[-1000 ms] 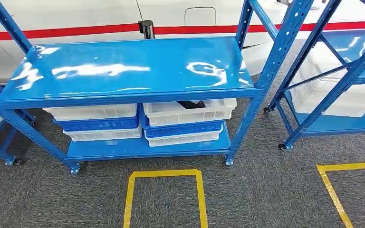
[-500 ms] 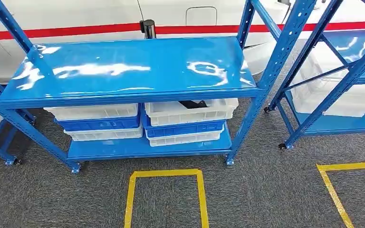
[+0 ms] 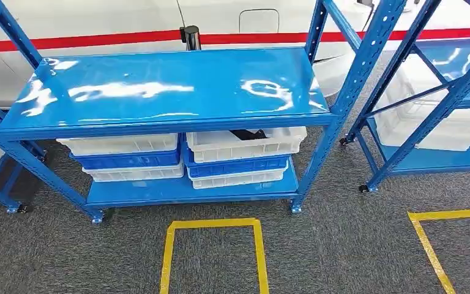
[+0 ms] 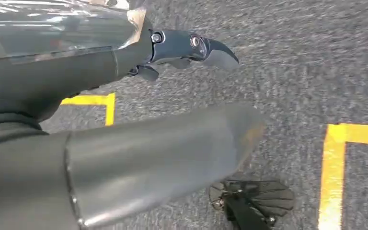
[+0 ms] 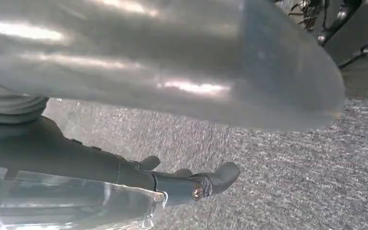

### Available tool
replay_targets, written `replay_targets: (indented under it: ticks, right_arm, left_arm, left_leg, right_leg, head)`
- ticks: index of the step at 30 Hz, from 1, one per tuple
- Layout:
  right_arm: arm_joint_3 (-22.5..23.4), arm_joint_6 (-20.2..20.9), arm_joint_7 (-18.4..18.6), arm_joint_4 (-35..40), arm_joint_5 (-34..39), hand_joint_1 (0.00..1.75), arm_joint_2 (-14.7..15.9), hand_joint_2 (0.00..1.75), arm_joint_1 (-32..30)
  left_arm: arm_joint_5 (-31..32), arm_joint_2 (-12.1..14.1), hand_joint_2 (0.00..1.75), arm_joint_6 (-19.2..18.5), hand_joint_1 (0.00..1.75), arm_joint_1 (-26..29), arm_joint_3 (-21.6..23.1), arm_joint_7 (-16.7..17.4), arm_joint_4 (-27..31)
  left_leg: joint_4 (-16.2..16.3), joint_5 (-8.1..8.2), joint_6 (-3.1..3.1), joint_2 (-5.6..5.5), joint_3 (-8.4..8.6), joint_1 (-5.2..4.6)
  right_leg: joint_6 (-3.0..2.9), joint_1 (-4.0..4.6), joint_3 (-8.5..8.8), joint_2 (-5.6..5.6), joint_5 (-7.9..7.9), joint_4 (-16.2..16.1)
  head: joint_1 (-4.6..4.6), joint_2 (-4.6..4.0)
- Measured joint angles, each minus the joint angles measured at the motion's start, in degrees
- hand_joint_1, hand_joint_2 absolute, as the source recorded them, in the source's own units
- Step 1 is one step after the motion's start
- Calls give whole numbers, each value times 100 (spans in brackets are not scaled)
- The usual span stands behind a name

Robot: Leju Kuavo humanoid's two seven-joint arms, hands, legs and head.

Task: Take the parts from the cabinet and place them on the table.

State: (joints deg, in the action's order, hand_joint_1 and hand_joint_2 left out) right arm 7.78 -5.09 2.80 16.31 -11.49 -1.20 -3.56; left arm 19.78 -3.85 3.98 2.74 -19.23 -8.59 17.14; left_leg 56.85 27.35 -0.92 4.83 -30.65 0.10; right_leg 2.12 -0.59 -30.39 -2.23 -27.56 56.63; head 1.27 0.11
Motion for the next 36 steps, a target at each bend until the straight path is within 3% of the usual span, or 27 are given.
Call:
replay_targets:
  ticks: [14, 36]
  right_arm:
    - [-562, 461, -247, 422, 1082, 0, 61, 0, -378]
    - [-673, 494, -273, 531, 1147, 0, 79, 0, -430]
  left_arm:
    - [-1877, 280, 0, -354, 0, 437, 1511, 791, 413]
    - [-1973, 347, 0, -387, 0, 500, 1833, 846, 498]
  left_leg:
    - [-1, 9, 6, 0, 1, 0]
    - [-1, 8, 6, -1, 1, 0]
  right_leg:
    - [-2, 0, -44, 0, -3, 0]
    - [-1, -1, -42, 0, -3, 0]
  head:
    - [0, 0]
    - [0, 0]
